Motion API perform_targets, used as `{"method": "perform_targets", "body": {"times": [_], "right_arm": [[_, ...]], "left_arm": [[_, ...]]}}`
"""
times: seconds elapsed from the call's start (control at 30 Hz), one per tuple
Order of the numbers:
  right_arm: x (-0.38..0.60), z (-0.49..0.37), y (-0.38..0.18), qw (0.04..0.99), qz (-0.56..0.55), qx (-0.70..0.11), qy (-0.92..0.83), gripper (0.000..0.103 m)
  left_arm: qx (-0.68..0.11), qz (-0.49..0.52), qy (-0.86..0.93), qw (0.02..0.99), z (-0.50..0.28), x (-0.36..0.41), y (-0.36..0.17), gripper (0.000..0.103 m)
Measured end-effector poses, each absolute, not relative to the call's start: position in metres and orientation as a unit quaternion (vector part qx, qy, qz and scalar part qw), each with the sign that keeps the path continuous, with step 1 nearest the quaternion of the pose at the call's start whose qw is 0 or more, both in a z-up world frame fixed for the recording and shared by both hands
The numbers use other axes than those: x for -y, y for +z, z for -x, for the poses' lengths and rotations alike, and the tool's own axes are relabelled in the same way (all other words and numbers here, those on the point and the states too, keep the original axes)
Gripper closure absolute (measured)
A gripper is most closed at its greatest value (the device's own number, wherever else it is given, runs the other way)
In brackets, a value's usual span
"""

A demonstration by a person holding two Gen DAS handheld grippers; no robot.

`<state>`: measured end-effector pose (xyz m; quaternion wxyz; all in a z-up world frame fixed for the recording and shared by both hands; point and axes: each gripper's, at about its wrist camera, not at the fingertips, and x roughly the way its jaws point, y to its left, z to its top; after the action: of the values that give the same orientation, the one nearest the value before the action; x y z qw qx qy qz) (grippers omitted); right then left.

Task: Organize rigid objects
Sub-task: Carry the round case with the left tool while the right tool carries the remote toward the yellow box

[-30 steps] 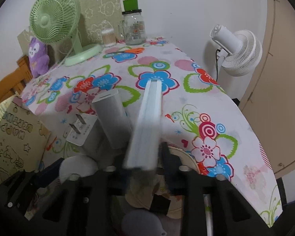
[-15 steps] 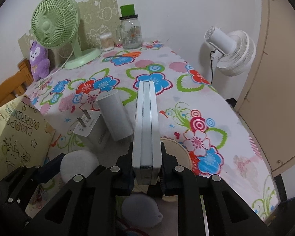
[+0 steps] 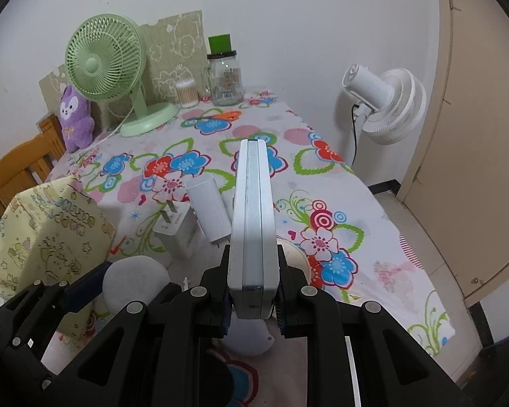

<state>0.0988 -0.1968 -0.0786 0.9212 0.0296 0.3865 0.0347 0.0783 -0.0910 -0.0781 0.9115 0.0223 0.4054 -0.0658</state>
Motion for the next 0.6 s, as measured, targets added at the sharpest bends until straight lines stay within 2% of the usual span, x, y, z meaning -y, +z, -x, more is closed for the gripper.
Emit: {"method": "perform_targets", "body": {"times": [0.6], "right_arm": [[0.187, -0.059, -0.033, 0.934, -0.023, -0.357, 0.023, 0.081]], "left_arm": [[-0.379, -0.037, -0.08, 0.921, -0.047, 0.08, -0.037, 0.046]]}}
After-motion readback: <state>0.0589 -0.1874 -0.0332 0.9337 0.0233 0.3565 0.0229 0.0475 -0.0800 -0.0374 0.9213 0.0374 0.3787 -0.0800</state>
